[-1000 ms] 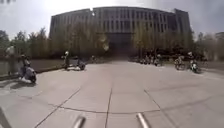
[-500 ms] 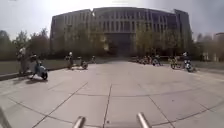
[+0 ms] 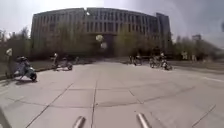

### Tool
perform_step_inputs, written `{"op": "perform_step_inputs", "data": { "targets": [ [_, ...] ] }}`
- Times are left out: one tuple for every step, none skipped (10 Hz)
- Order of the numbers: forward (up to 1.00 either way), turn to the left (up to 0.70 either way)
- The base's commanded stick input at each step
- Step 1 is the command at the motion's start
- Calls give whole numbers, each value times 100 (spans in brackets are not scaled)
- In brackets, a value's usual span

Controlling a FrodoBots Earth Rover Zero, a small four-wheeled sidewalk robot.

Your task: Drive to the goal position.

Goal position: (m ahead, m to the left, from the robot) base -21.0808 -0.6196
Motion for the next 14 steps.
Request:
{"op": "perform_step_inputs", "data": {
  "targets": [
    [-100,40],
    [-100,40],
    [-100,24],
    [-73,9],
    [50,0],
    [91,0],
    [100,0],
    [100,-34],
    [100,-40],
    [100,-40],
    [100,-40],
    [100,-40],
    [100,-40],
    [100,-40]
  ]
}}
